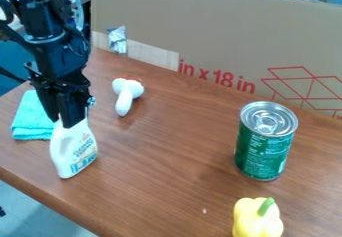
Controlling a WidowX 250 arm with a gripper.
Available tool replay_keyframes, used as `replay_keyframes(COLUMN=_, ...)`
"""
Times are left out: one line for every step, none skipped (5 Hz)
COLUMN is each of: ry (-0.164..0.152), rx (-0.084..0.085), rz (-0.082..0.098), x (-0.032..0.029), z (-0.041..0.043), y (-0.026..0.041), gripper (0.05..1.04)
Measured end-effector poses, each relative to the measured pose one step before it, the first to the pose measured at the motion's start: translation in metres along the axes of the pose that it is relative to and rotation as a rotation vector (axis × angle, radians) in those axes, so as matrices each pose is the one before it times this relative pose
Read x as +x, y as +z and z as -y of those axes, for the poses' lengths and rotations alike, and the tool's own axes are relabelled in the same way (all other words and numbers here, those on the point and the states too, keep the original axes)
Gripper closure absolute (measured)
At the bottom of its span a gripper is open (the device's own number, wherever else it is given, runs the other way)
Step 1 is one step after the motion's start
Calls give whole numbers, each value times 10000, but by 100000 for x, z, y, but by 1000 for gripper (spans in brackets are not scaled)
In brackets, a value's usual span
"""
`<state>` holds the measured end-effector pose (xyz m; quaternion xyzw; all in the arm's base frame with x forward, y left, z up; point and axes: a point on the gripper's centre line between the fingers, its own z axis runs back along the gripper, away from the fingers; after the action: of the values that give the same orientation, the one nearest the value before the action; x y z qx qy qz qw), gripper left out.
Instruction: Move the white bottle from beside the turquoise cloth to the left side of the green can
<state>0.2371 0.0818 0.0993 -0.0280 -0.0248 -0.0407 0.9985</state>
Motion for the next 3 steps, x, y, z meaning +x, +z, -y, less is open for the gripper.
replay_keyframes(ry=32, rx=-89, rz=100, x=86, z=690, y=684, gripper=682)
replay_keyframes(ry=-387, rx=386, rz=467, x=3373, z=3234, y=3193, gripper=682)
replay_keyframes(ry=61, rx=-253, rz=397, x=2081, z=1733, y=912, gripper=682)
